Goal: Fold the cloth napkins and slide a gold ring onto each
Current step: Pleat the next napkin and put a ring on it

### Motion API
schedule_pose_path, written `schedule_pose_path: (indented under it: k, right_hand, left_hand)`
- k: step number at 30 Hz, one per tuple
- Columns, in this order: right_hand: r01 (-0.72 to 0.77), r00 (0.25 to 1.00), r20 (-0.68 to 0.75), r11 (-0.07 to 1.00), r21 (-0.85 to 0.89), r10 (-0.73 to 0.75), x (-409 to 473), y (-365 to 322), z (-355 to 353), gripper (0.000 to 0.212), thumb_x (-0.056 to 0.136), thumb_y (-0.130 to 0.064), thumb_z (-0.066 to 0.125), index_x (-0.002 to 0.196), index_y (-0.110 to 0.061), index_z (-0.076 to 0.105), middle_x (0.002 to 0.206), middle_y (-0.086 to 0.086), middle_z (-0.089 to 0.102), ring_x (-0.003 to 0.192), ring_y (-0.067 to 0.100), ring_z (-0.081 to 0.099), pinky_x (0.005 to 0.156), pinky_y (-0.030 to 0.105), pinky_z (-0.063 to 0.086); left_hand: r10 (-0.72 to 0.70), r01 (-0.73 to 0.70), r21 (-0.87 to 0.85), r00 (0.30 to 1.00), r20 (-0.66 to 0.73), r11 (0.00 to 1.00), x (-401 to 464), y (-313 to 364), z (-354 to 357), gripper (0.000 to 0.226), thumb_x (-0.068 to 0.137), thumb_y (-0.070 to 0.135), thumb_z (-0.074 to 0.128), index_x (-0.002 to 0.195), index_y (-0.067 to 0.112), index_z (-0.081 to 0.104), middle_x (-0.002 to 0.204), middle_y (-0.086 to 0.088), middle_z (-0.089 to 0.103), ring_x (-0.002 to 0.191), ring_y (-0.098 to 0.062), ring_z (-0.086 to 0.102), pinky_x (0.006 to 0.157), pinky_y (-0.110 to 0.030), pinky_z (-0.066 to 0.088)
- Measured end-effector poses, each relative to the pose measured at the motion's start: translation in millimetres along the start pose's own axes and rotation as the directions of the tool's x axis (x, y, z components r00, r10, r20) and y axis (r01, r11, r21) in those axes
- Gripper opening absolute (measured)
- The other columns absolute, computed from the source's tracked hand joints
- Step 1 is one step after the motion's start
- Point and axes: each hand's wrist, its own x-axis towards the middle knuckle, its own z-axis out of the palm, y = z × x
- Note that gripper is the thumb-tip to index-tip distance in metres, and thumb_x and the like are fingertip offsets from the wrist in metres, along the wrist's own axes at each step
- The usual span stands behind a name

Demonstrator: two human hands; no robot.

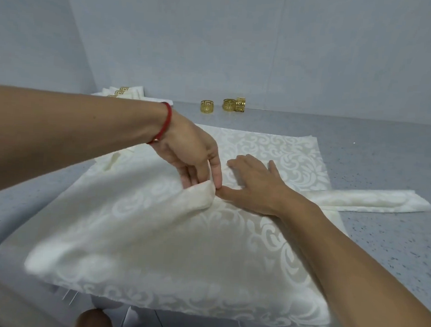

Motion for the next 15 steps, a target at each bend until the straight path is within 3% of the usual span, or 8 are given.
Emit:
schedule_pose_path:
  k: [1, 3, 6, 10, 12, 15]
  right_hand:
    - [-0.007, 1.000, -0.004, 1.000, -0.003, 0.007, -0.4, 0.1, -0.1, 0.094, 0.076, -0.088, 0.037, 0.148, -0.027, 0.039, 0.144, -0.012, 0.041, 0.145, 0.009, 0.027, 0.123, 0.060, 0.004]
    - [-0.013, 1.000, -0.018, 1.000, -0.008, 0.013, -1.1, 0.9, 0.4, 0.097, 0.073, -0.089, 0.032, 0.148, -0.026, 0.040, 0.145, -0.012, 0.042, 0.145, 0.009, 0.028, 0.123, 0.060, 0.004]
    - [0.000, 1.000, -0.026, 1.000, 0.003, 0.001, -2.8, 0.7, 0.0, 0.088, 0.082, -0.081, 0.038, 0.150, -0.026, 0.040, 0.151, -0.010, 0.039, 0.149, 0.010, 0.025, 0.124, 0.059, 0.000]
    - [-0.030, 1.000, -0.001, 0.977, 0.210, 0.031, -8.4, 0.5, -11.3, 0.062, 0.096, -0.051, 0.057, 0.151, -0.025, 0.041, 0.157, -0.009, 0.037, 0.149, 0.009, 0.027, 0.127, 0.052, -0.004]
    - [-0.083, 0.997, 0.023, 0.918, 0.388, 0.080, -9.5, 1.9, -15.5, 0.047, 0.095, -0.035, 0.058, 0.142, -0.032, 0.049, 0.146, -0.012, 0.045, 0.137, 0.006, 0.035, 0.128, 0.049, 0.004]
    - [-0.153, 0.987, 0.051, 0.792, 0.591, 0.153, -7.4, 6.2, -21.7, 0.042, 0.082, -0.034, 0.055, 0.123, -0.039, 0.061, 0.133, -0.018, 0.053, 0.132, 0.010, 0.045, 0.119, 0.043, 0.031]
  left_hand:
    - [0.009, -0.008, -0.041, 1.000, 0.030, 0.999, -2.7, -1.4, 1.6, 0.029, 0.085, 0.007, 0.076, 0.114, 0.003, 0.071, 0.100, -0.014, 0.076, 0.079, -0.024, 0.073, 0.072, -0.032, 0.060]
    - [0.159, -0.152, -0.109, 0.985, 0.060, 0.982, -6.6, -9.0, 3.2, 0.027, 0.088, 0.004, 0.073, 0.115, 0.005, 0.070, 0.098, -0.015, 0.076, 0.081, -0.024, 0.072, 0.082, -0.038, 0.060]
    - [0.387, -0.389, -0.025, 0.919, -0.073, 0.921, -16.6, -22.0, 13.8, 0.016, 0.086, 0.012, 0.074, 0.100, 0.019, 0.074, 0.078, -0.005, 0.070, 0.076, -0.019, 0.068, 0.081, -0.043, 0.061]
    - [0.494, -0.495, 0.073, 0.822, -0.283, 0.866, -10.9, -25.1, 25.9, 0.009, 0.081, 0.034, 0.081, 0.087, 0.033, 0.075, 0.096, 0.005, 0.064, 0.087, -0.011, 0.065, 0.079, -0.034, 0.057]
    - [0.533, -0.550, 0.038, 0.787, -0.311, 0.834, -9.9, -24.6, 29.9, 0.007, 0.082, 0.033, 0.081, 0.086, 0.032, 0.075, 0.095, 0.006, 0.065, 0.077, -0.003, 0.062, 0.072, -0.022, 0.050]
    - [0.546, -0.567, -0.001, 0.793, -0.269, 0.824, -5.6, -23.2, 35.6, 0.005, 0.086, 0.027, 0.078, 0.090, 0.028, 0.076, 0.074, 0.003, 0.062, 0.060, -0.002, 0.055, 0.064, -0.015, 0.043]
